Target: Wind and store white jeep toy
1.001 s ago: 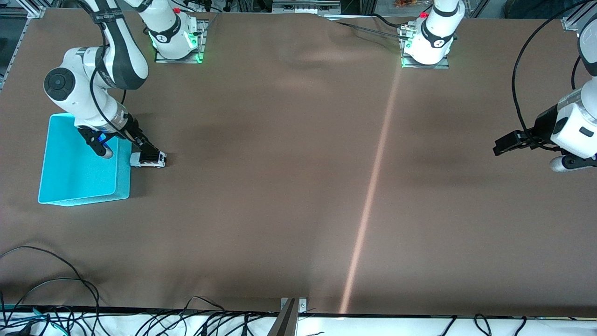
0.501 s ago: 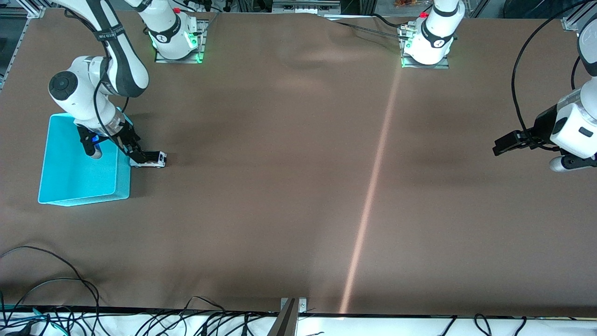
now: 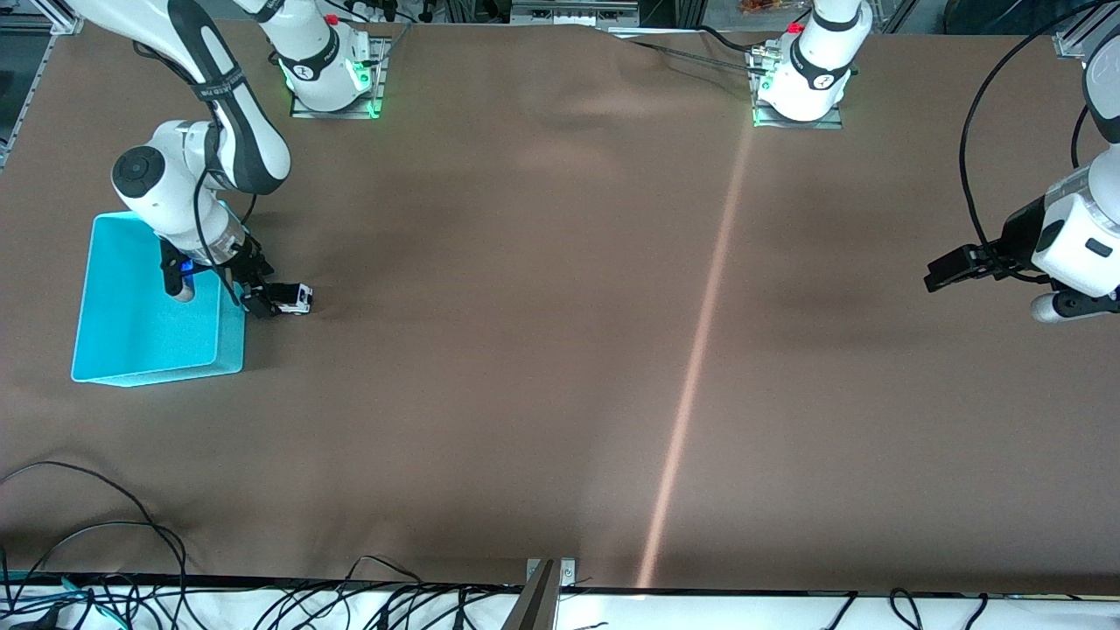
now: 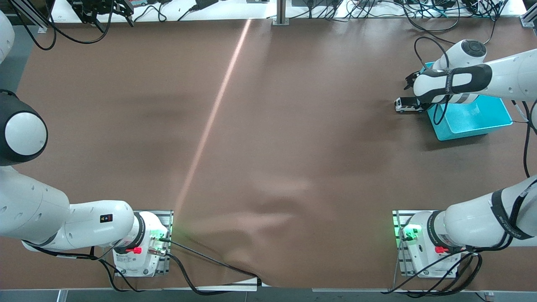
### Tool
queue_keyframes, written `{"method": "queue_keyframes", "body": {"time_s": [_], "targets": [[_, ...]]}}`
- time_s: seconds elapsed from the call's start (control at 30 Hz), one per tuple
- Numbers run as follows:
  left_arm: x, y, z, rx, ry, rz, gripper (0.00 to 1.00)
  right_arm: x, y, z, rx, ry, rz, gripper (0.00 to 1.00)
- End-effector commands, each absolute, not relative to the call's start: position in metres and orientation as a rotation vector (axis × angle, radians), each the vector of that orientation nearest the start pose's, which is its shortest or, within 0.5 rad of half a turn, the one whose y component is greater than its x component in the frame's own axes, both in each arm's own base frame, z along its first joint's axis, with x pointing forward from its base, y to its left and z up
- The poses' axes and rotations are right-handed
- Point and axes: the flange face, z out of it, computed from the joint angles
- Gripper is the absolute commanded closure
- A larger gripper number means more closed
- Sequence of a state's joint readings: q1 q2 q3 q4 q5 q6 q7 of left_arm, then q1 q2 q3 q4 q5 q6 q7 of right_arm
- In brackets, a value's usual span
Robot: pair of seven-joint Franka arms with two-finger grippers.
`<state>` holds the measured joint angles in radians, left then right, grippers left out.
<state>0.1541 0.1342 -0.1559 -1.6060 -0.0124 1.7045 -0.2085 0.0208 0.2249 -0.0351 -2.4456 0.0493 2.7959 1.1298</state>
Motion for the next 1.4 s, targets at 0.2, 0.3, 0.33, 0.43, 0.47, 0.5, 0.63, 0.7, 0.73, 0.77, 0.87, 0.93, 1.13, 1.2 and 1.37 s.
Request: {"method": "queue_keyframes", "body": {"time_s": [0.2, 0.3, 0.33, 0.43, 0.47, 0.5, 0.63, 0.7, 0.73, 0.77, 0.87, 0.93, 1.13, 1.2, 1.37], "targets": [[0.595, 0.001, 0.545, -3.173, -0.305, 0.044, 0.0, 0.498, -0.009, 0.202, -2.509, 1.747, -0.167, 0.0], [0.595, 0.001, 0.544, -3.174, -0.302, 0.046, 0.0, 0.498, -0.009, 0.201, -2.514, 1.744, -0.164, 0.0], [0.595, 0.001, 0.544, -3.174, -0.302, 0.047, 0.0, 0.497, -0.009, 0.201, -2.514, 1.745, -0.162, 0.0], [0.595, 0.001, 0.545, -3.174, -0.302, 0.044, 0.0, 0.496, -0.009, 0.197, -2.518, 1.748, -0.153, 0.0], [0.595, 0.001, 0.545, -3.172, -0.302, 0.044, 0.0, 0.496, -0.009, 0.196, -2.519, 1.748, -0.151, 0.0], [0.595, 0.001, 0.544, -3.174, -0.302, 0.046, 0.0, 0.496, -0.008, 0.196, -2.522, 1.745, -0.152, 0.0], [0.595, 0.001, 0.545, -3.173, -0.305, 0.044, 0.0, 0.495, -0.008, 0.195, -2.533, 1.741, -0.138, 0.15], [0.595, 0.0, 0.545, -3.174, -0.3, 0.047, 0.0, 0.494, -0.008, 0.194, -2.531, 1.748, -0.132, 0.38], [0.595, 0.001, 0.544, -3.174, -0.302, 0.047, 0.0, 0.494, -0.008, 0.194, -2.531, 1.748, -0.132, 0.47], [0.595, 0.001, 0.545, -3.172, -0.302, 0.044, 0.0, 0.494, -0.008, 0.195, -2.53, 1.747, -0.134, 0.6], [0.595, 0.001, 0.545, -3.173, -0.305, 0.044, 0.0, 0.495, -0.008, 0.196, -2.528, 1.749, -0.136, 0.85], [0.595, 0.001, 0.544, -3.174, -0.302, 0.049, 0.0, 0.495, -0.008, 0.196, -2.527, 1.748, -0.138, 1.0], [0.595, 0.003, 0.546, -3.173, -0.307, 0.042, 0.0, 0.495, -0.007, 0.206, -2.53, 1.753, -0.12, 1.0], [0.595, 0.005, 0.546, -3.173, -0.312, 0.041, 0.0, 0.495, -0.007, 0.216, -2.532, 1.754, -0.11, 1.0], [0.595, 0.005, 0.546, -3.173, -0.312, 0.041, 0.0, 0.496, -0.006, 0.248, -2.528, 1.749, -0.107, 1.0]]}}
